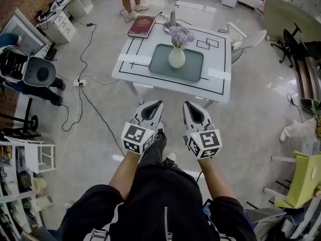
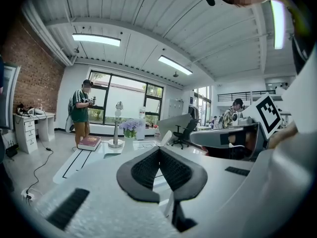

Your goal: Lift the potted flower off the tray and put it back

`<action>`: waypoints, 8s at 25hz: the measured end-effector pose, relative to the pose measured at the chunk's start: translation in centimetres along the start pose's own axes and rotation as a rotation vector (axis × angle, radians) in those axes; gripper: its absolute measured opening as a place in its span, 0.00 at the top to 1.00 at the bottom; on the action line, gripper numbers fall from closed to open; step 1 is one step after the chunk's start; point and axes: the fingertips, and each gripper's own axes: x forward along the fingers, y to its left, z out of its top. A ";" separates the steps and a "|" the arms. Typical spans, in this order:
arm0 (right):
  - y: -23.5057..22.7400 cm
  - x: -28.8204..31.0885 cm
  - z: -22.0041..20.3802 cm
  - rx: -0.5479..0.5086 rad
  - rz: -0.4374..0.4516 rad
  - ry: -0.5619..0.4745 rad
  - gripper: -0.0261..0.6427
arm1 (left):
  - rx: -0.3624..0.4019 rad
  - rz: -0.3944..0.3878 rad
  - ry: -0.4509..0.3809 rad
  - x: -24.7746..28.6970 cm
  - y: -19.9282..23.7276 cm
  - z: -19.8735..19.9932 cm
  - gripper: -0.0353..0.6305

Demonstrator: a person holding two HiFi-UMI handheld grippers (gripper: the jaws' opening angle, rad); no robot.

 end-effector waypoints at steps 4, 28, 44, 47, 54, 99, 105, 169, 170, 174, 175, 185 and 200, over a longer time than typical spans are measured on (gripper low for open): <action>-2.0 3.9 0.4 -0.018 -0.001 0.009 0.95 | -0.014 -0.007 -0.010 3.7 3.0 0.4 0.94; -10.3 23.2 0.9 -0.005 -0.070 0.102 0.95 | -0.037 -0.141 0.061 20.2 17.0 1.0 0.94; -13.1 25.5 -2.6 -0.033 -0.067 0.116 0.95 | -0.064 -0.104 0.096 22.1 17.5 -1.5 0.94; -13.7 25.7 -3.2 -0.035 -0.073 0.113 0.95 | -0.069 -0.098 0.103 22.1 17.6 -2.2 0.94; -15.8 26.0 -3.7 -0.089 -0.133 0.098 0.94 | -0.074 -0.083 0.110 21.7 18.1 -2.9 0.94; -20.1 37.5 -4.9 -0.114 -0.200 -0.042 0.55 | -0.148 0.057 0.140 17.7 21.1 -6.7 0.94; -20.5 37.7 -4.9 -0.129 -0.202 -0.019 0.61 | -0.147 0.059 0.144 17.8 21.5 -6.7 0.94; -21.4 20.0 3.7 -0.060 -0.362 -0.012 0.61 | 0.045 -0.189 -0.015 27.0 12.9 5.7 0.94; -21.4 20.0 3.7 -0.060 -0.362 -0.012 0.61 | 0.044 -0.188 -0.014 26.9 12.9 5.7 0.94; -21.2 20.0 3.7 -0.066 -0.358 -0.013 0.61 | 0.045 -0.187 -0.006 26.9 12.9 5.4 0.94; -21.2 20.0 3.6 -0.065 -0.356 -0.012 0.61 | 0.045 -0.187 -0.004 26.9 12.8 5.4 0.94; -20.9 20.3 3.0 -0.061 -0.341 -0.002 0.61 | 0.026 -0.182 0.008 26.6 13.1 4.6 0.94; -19.6 24.4 2.0 -0.070 -0.258 0.022 0.61 | 0.019 -0.116 0.031 25.5 16.5 3.7 0.94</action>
